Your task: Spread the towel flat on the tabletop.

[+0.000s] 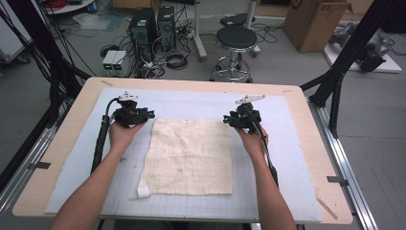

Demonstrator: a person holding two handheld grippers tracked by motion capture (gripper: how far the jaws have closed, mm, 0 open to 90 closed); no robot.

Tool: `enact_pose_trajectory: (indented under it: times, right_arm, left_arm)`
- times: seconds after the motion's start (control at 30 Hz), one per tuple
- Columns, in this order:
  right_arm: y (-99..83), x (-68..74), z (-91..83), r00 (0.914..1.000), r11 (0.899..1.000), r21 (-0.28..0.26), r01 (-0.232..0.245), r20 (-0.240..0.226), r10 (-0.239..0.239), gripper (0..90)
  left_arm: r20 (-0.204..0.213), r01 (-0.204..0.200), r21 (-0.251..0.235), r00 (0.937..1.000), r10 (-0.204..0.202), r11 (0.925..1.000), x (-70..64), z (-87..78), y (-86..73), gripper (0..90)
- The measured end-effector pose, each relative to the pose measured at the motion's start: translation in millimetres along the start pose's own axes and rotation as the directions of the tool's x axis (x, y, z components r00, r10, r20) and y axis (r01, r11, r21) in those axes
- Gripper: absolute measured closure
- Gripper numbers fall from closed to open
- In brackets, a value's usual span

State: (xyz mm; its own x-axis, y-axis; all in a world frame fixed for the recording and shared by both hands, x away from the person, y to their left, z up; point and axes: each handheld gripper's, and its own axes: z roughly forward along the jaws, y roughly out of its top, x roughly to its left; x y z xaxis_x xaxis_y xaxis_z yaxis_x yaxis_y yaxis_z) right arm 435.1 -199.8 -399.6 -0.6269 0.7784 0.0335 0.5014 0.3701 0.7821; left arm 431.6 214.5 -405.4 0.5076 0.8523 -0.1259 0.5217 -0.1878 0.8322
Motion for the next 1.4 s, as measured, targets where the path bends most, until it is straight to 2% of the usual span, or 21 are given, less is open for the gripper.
enact_pose_trajectory:
  times: [0.07,0.1,0.17,0.2,0.27,0.33,0.4,0.43,0.47,0.53,0.6,0.7,0.87,0.93,1.03,1.1,1.2,1.27,1.3,1.33,1.4]
  right_arm:
    - [-5.8,3.1,-4.1,0.9998,1.000,-0.005,0.005,-0.020,-0.006,59.8]
    - [-9.0,4.7,-7.1,0.9994,1.000,-0.016,-0.004,-0.034,0.004,58.7]
    - [-11.7,7.5,-12.7,0.9971,1.000,0.018,-0.013,-0.075,0.014,55.0]
    - [-12.3,10.0,-16.4,0.9965,1.000,0.024,-0.003,-0.083,0.005,54.7]
    - [-14.8,17.6,-27.8,0.9957,0.999,-0.024,0.026,-0.088,-0.028,54.5]
    - [-17.5,24.7,-38.8,0.9934,0.999,-0.041,0.026,-0.111,-0.030,53.3]
    - [-22.8,32.3,-48.8,0.9904,0.997,-0.059,0.046,-0.127,-0.054,52.3]
    - [-26.4,36.6,-53.6,0.9886,0.996,-0.073,0.056,-0.136,-0.065,52.1]
    - [-30.5,40.9,-58.2,0.9872,0.995,-0.085,0.057,-0.144,-0.069,51.8]
    - [-39.2,49.5,-65.0,0.9815,0.992,-0.092,0.086,-0.163,-0.100,51.4]
    - [-49.6,59.5,-70.6,0.9765,0.991,-0.088,0.099,-0.183,-0.114,50.8]
    - [-67.0,74.1,-75.0,0.9599,0.987,-0.062,0.148,-0.231,-0.159,51.1]
    - [-89.1,92.4,-84.7,0.9356,0.982,-0.063,0.179,-0.298,-0.190,52.0]
    - [-97.7,99.0,-88.2,0.9283,0.978,-0.067,0.198,-0.308,-0.209,52.0]
    - [-107.5,105.0,-90.1,0.9218,0.977,-0.059,0.205,-0.324,-0.213,52.1]
    - [-112.0,108.4,-90.1,0.9161,0.973,-0.050,0.224,-0.330,-0.228,52.1]
    - [-117.2,111.9,-91.3,0.9147,0.972,-0.028,0.233,-0.333,-0.228,53.1]
    - [-120.8,113.0,-91.5,0.9155,0.972,-0.015,0.235,-0.333,-0.227,54.6]
    - [-122.4,113.4,-91.4,0.9143,0.970,-0.007,0.241,-0.334,-0.230,55.7]
    - [-123.9,114.2,-90.9,0.9137,0.970,0.003,0.244,-0.336,-0.229,56.7]
    - [-126.3,116.1,-87.5,0.9134,0.965,0.031,0.261,-0.332,-0.236,58.2]
  left_arm:
    - [0.020,0.007,-0.019,0.9998,-0.007,0.9998,-3.1,-7.7,-5.1,60.0]
    - [0.030,-0.006,-0.021,0.9995,0.007,0.9998,-4.8,-12.2,-7.8,59.5]
    - [0.050,-0.027,-0.028,0.9984,0.029,0.9992,-9.1,-22.0,-13.9,58.7]
    - [0.057,-0.036,-0.024,0.9977,0.037,0.9991,-11.8,-27.0,-16.7,58.2]
    - [0.074,-0.055,-0.033,0.9956,0.057,0.9979,-17.8,-37.0,-22.8,56.9]
    - [0.089,-0.073,-0.035,0.9932,0.076,0.9967,-24.3,-48.1,-29.1,56.8]
    - [0.109,-0.084,-0.057,0.9899,0.090,0.9948,-30.8,-59.3,-37.9,55.7]
    - [0.112,-0.102,-0.051,0.9879,0.107,0.9935,-33.8,-64.6,-42.0,55.6]
    - [0.119,-0.102,-0.058,0.9870,0.108,0.9931,-37.3,-69.0,-47.1,55.0]
    - [0.135,-0.119,-0.048,0.9830,0.124,0.9917,-43.5,-77.3,-56.4,54.7]
    - [0.147,-0.126,-0.070,0.9798,0.135,0.9895,-50.2,-86.0,-66.2,52.2]
    - [0.177,-0.120,-0.077,0.9753,0.132,0.9898,-58.2,-96.6,-80.7,51.2]
    - [0.226,-0.138,-0.046,0.9632,0.145,0.9894,-70.7,-109.2,-105.8,48.5]
    - [0.257,-0.143,-0.046,0.9547,0.150,0.9886,-75.5,-114.9,-113.1,47.9]
    - [0.276,-0.180,-0.021,0.9444,0.178,0.9835,-83.0,-120.5,-120.2,46.2]
    - [0.281,-0.214,-0.006,0.9369,0.207,0.9767,-86.8,-122.9,-125.6,46.1]
    - [0.297,-0.234,0.018,0.9298,0.218,0.9721,-90.5,-122.4,-132.1,45.8]
    - [0.307,-0.257,0.045,0.9231,0.232,0.9653,-91.8,-120.4,-134.2,46.6]
    - [0.318,-0.273,0.065,0.9173,0.240,0.9598,-91.9,-118.7,-135.4,47.5]
    - [0.342,-0.283,0.085,0.9090,0.239,0.9554,-91.4,-116.2,-136.7,50.8]
    - [0.359,-0.278,0.083,0.9040,0.232,0.9570,-90.5,-115.2,-137.0,56.3]
